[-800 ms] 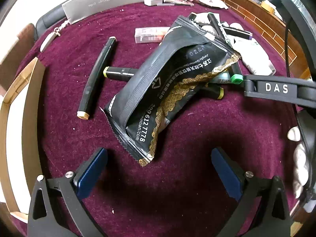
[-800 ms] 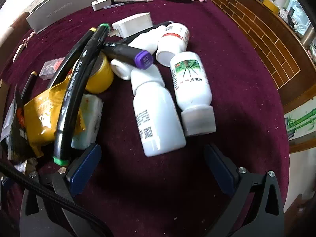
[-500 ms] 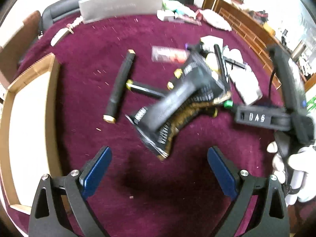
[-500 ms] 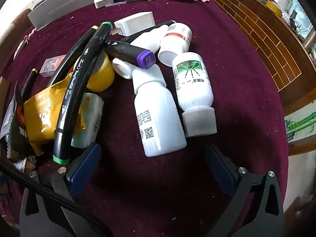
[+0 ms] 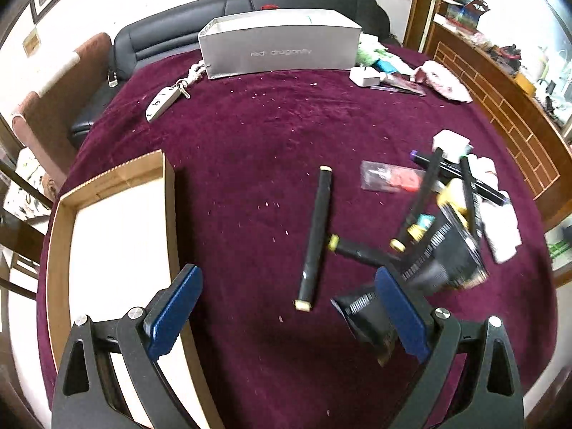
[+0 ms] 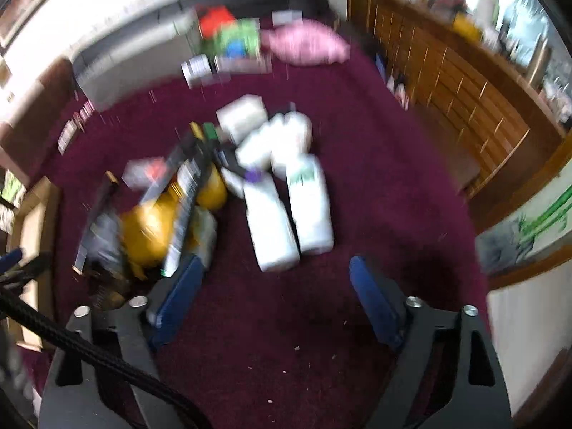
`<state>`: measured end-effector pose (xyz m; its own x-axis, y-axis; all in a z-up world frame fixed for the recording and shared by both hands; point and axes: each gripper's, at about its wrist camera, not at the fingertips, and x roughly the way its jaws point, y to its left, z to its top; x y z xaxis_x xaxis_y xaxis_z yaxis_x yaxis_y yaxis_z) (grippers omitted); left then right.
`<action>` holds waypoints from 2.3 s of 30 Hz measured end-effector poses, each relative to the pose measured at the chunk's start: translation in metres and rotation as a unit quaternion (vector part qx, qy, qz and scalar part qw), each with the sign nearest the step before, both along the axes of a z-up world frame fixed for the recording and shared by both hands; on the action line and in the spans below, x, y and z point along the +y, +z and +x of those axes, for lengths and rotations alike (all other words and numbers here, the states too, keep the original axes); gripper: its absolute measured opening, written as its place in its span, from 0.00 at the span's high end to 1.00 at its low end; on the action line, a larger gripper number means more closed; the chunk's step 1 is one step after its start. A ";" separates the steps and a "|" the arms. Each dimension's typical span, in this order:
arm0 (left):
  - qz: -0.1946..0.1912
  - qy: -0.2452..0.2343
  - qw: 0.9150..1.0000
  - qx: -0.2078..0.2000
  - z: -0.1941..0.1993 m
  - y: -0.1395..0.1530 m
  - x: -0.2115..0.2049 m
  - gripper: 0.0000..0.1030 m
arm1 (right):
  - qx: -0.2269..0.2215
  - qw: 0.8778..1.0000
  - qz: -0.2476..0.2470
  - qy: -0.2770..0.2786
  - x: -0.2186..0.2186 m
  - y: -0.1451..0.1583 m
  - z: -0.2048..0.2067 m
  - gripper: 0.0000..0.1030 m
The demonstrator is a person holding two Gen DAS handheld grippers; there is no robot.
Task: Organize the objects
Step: 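Move both tools toward the black markers on the table, then grasp a yellow-capped black marker with left tool while right tool grasps green-capped marker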
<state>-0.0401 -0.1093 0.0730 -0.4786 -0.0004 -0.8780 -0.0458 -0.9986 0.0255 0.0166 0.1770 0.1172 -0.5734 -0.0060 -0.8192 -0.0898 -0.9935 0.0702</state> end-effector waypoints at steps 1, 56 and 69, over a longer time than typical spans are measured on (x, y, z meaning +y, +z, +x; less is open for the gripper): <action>0.000 0.004 1.000 -0.002 -0.004 -0.002 0.001 0.08 | 0.039 0.999 0.009 0.002 -0.007 0.022 0.005 0.19; -0.026 -0.015 0.998 -0.046 -0.052 -0.068 0.008 0.49 | -0.066 0.993 -0.100 0.018 -0.028 -0.010 -0.047 0.12; 0.124 -0.003 0.991 -0.042 -0.027 -0.027 -0.004 0.89 | -0.108 0.985 -0.111 0.073 -0.031 -0.035 -0.062 0.41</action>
<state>-0.0676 -0.1132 0.0455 -0.4032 0.2225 -0.8876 -0.0426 -0.9735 -0.2247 -0.0455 0.1455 0.0822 -0.3657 -0.2683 -0.8912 0.0154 -0.9592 0.2824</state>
